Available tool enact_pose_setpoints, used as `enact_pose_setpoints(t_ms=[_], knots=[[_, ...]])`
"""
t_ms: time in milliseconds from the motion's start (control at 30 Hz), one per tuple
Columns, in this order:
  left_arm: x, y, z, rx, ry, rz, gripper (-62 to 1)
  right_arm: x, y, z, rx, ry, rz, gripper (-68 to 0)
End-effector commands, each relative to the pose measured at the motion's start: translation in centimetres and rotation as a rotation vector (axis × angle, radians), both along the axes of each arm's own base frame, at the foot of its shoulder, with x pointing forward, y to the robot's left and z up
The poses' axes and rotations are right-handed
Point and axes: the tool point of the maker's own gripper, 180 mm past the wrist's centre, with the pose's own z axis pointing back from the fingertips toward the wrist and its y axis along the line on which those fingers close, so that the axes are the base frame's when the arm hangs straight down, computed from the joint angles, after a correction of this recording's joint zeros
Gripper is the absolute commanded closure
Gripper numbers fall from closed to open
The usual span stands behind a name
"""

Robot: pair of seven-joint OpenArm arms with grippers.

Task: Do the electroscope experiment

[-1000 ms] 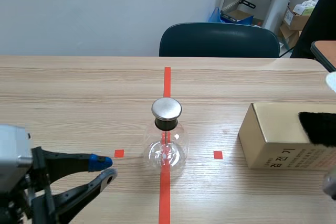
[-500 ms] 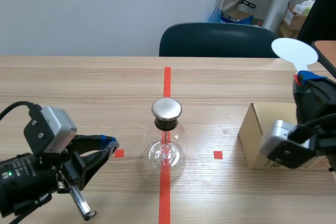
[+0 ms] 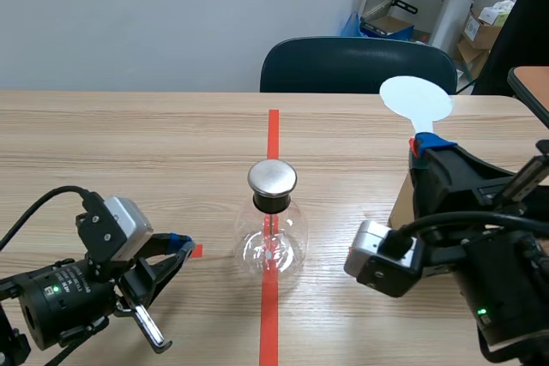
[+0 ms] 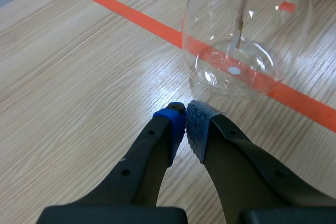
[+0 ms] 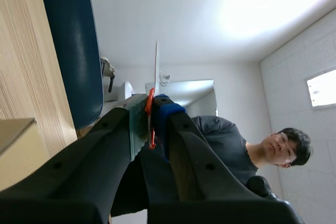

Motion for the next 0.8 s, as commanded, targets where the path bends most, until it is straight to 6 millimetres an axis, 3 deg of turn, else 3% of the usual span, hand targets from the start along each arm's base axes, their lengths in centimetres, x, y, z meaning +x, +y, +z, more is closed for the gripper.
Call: enact_pose_setpoints(t_ms=[0, 267, 767], knots=[[0.7, -0.9, 1.2, -0.039, -0.041, -0.009, -5.5, 0.0, 0.0, 0.2, -0.011, -0.017, -0.006, -1.8], [0.0, -3.1, 0.7, -0.012, -0.069, -0.076, -5.5, -0.9, 1.2, -2.2, -0.043, 0.027, 0.005, -1.8], [-0.2, -3.9, 0.7, -0.007, -0.080, -0.094, -5.5, -1.0, 1.1, -2.1, -0.047, 0.010, 0.001, -1.7]])
